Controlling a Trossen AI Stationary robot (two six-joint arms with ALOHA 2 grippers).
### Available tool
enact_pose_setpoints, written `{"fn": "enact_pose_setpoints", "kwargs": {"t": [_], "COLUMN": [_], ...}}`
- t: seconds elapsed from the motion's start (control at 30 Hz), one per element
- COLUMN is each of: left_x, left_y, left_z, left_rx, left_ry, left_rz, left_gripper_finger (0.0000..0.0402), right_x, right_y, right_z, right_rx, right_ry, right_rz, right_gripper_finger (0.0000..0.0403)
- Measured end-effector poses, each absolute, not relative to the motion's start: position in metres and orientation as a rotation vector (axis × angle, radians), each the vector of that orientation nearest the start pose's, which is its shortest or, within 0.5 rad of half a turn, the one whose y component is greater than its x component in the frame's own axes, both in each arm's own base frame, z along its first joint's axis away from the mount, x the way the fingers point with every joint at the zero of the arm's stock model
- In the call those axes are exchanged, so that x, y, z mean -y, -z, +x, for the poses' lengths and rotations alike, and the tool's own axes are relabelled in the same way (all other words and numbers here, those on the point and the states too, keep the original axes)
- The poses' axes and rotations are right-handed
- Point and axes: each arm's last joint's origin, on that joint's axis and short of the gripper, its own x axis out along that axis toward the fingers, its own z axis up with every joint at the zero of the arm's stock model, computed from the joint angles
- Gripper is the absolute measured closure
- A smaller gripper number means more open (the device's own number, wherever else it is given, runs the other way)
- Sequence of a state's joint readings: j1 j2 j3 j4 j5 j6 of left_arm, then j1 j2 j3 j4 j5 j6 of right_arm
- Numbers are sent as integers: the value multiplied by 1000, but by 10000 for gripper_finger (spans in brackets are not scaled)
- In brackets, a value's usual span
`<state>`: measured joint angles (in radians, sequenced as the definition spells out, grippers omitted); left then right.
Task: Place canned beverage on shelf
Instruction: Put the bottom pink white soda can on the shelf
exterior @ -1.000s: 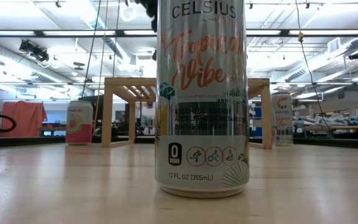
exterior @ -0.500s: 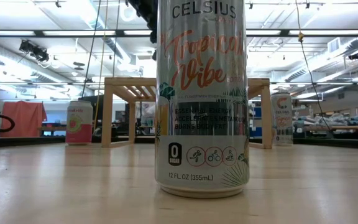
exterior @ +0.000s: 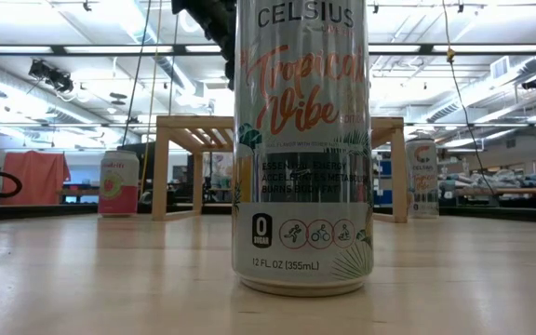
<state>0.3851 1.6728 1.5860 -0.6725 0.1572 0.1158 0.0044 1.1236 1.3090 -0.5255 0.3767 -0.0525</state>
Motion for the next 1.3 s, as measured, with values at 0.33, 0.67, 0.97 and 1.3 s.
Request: {"fn": "enact_pose_setpoints", "kwargs": {"t": [0.33,0.67,0.97,1.3], "left_x": [-142,-147,-153,-163], "left_y": [-334,-330,-332,-332], "left_z": [345,346,345,340], "left_rx": [-709,-713,-690,-689], "left_ry": [-184,-191,-217,-256], "left_rz": [-95,-102,-102,-138], "left_gripper_finger": [88,88,88,88], "right_x": [10,10,10,10], "right_y": [-414,-414,-414,-414], "right_z": [225,225,225,225], "right_rx": [-346,-347,-347,-347], "right_ry": [360,359,359,359], "right_rz": [-117,-119,-119,-119], "right_gripper_finger": [398,396,396,396]}}
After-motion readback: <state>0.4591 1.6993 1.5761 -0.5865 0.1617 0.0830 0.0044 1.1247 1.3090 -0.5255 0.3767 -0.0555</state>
